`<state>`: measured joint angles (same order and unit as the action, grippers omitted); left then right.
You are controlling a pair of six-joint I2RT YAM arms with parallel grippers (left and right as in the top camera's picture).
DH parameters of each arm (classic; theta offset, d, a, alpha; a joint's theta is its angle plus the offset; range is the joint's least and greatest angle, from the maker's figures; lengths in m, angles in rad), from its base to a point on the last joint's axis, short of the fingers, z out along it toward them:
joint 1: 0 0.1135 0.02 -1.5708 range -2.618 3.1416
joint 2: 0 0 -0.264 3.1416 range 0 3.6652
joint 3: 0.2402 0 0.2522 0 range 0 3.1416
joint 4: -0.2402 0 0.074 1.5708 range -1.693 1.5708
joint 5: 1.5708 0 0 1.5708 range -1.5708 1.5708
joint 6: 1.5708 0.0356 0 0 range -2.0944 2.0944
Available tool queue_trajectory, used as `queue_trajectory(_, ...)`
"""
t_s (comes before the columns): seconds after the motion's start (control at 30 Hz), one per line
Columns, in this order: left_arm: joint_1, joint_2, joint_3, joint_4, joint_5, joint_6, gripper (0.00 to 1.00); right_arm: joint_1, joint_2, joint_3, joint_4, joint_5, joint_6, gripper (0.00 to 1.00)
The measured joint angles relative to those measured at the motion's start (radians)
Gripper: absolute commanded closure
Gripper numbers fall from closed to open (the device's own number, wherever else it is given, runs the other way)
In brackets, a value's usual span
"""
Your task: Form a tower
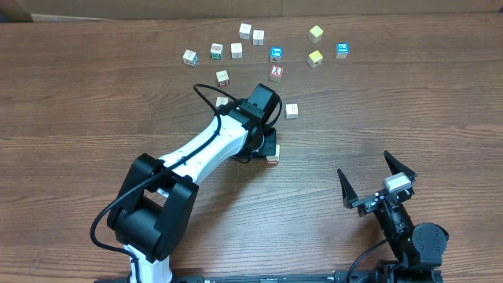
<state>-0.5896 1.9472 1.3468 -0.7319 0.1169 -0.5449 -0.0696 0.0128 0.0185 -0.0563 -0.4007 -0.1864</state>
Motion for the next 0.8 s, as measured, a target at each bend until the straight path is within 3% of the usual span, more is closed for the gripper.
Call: queue_trajectory(0.8, 0.000, 0.000, 0.000, 0.022, 0.003, 0.003, 0.96, 0.000, 0.000, 0.000, 0.000, 0.000, 0.000, 0.00)
